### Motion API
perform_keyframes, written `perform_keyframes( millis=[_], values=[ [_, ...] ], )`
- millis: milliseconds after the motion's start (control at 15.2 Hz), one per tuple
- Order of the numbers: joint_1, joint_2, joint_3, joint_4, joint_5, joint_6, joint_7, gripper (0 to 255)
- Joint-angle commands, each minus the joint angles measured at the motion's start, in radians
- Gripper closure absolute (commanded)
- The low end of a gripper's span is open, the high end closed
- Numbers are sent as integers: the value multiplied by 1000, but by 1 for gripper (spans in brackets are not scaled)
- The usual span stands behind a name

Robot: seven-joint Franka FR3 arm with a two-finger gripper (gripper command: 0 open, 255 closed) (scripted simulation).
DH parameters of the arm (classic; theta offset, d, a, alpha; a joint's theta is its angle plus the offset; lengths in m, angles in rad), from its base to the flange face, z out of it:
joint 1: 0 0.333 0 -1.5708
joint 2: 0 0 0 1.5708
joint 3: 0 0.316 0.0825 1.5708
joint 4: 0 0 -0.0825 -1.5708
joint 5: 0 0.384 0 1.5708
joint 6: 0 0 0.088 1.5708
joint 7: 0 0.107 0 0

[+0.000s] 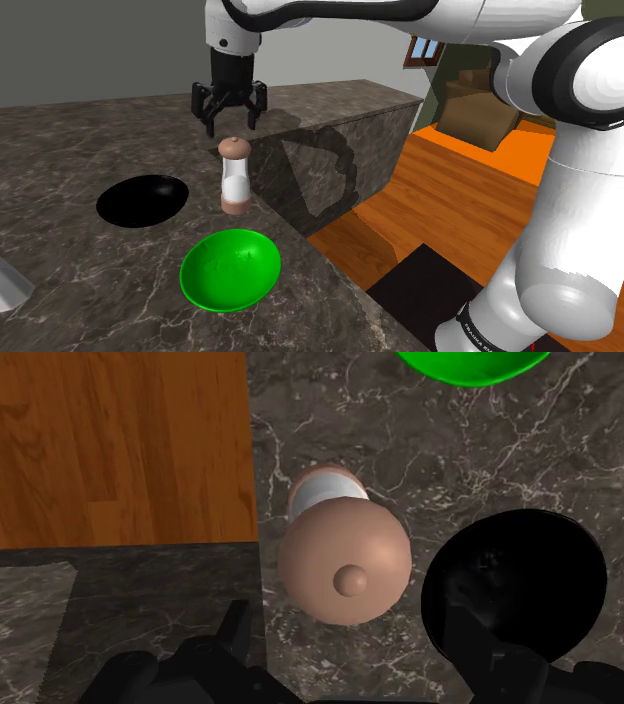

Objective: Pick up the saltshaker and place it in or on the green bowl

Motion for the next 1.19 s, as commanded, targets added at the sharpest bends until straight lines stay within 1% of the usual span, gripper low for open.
perform_keyframes(
  millis=[0,264,792,858,1122],
  values=[
    [-1,3,-1,-22,-1,25,2,0],
    [-5,5,-3,-81,-3,86,4,0],
    [-5,5,-3,-81,-3,86,4,0],
    [-5,5,-3,-81,-3,86,4,255],
    [-5,4,-3,-82,-3,86,4,255]
  ],
)
